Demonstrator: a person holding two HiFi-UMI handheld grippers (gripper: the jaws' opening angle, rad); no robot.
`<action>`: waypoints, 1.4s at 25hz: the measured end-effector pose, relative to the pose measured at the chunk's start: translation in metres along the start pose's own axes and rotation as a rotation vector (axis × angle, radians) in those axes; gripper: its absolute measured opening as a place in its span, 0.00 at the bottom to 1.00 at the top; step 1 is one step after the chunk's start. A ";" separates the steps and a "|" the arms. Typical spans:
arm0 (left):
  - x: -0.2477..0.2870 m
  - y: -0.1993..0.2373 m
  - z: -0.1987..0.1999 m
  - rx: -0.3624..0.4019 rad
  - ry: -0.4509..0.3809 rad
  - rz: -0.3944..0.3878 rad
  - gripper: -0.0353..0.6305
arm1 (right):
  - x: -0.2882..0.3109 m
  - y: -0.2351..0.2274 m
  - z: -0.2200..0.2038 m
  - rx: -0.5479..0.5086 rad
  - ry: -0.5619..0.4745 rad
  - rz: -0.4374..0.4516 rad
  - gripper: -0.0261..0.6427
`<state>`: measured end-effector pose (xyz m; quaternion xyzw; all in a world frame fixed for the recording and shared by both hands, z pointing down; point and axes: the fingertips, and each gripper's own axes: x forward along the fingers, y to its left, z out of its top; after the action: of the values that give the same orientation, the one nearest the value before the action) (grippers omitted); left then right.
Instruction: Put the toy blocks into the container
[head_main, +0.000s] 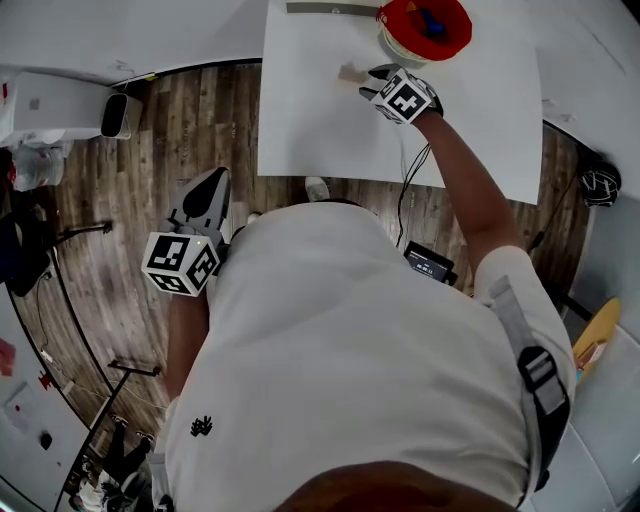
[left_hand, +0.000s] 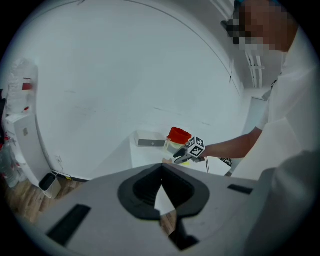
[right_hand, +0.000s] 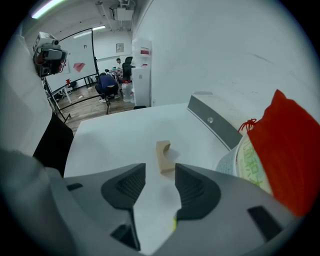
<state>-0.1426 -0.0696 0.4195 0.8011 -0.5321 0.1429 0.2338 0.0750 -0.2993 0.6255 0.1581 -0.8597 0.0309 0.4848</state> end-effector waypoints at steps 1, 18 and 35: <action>0.002 -0.002 0.001 -0.001 -0.001 0.006 0.06 | 0.004 -0.001 0.000 -0.006 0.003 0.007 0.32; 0.012 -0.009 -0.001 -0.034 0.012 0.084 0.06 | 0.041 -0.013 0.000 -0.091 0.040 0.082 0.26; 0.025 -0.017 0.012 0.022 0.015 0.003 0.06 | -0.010 0.001 0.016 -0.072 -0.020 0.062 0.23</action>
<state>-0.1176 -0.0902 0.4181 0.8018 -0.5299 0.1553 0.2287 0.0663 -0.2992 0.6088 0.1141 -0.8696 0.0136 0.4801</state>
